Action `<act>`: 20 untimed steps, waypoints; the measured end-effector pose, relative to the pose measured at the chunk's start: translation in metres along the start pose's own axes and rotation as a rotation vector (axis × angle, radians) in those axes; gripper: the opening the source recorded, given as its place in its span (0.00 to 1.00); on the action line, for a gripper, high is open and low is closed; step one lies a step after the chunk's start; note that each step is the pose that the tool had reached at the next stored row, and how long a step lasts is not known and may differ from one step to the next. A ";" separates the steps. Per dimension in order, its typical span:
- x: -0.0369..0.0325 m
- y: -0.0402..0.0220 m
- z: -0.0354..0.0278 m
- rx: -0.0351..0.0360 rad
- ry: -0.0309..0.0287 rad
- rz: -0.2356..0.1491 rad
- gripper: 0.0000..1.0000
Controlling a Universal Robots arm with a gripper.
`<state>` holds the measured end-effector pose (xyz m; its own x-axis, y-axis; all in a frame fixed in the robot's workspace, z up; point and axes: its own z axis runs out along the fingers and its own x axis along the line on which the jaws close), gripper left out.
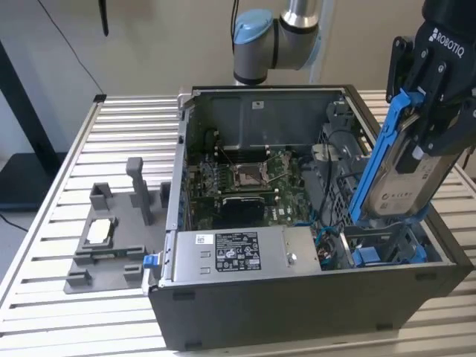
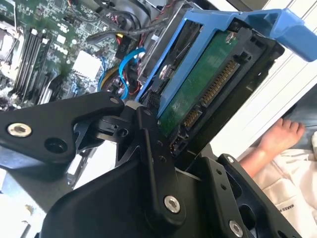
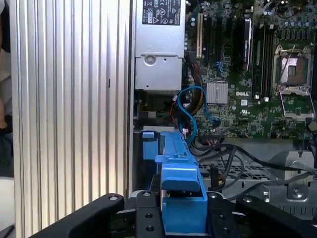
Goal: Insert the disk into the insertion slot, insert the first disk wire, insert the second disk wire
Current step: 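Insert the disk into the insertion slot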
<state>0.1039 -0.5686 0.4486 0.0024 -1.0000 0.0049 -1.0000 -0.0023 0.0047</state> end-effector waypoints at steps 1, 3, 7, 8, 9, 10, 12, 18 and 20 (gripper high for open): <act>0.0000 0.0000 0.0014 0.0001 0.0000 0.000 0.33; 0.0000 0.0000 0.0041 0.0001 0.0000 -0.001 0.33; 0.0000 0.0000 0.0093 0.0001 -0.0001 -0.003 0.33; 0.0000 0.0000 0.0107 0.0001 0.0000 -0.003 0.33; 0.0001 0.0000 0.0120 0.0001 -0.0001 -0.003 0.33; 0.0002 0.0000 0.0132 0.0001 -0.0001 -0.004 0.33; 0.0006 0.0000 0.0155 0.0001 0.0000 -0.005 0.33; 0.0019 0.0000 0.0210 0.0001 0.0000 -0.007 0.33; 0.0027 -0.0001 0.0227 0.0001 0.0000 -0.007 0.33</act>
<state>0.1039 -0.5714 0.4259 0.0094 -0.9999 0.0048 -0.9999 -0.0093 0.0046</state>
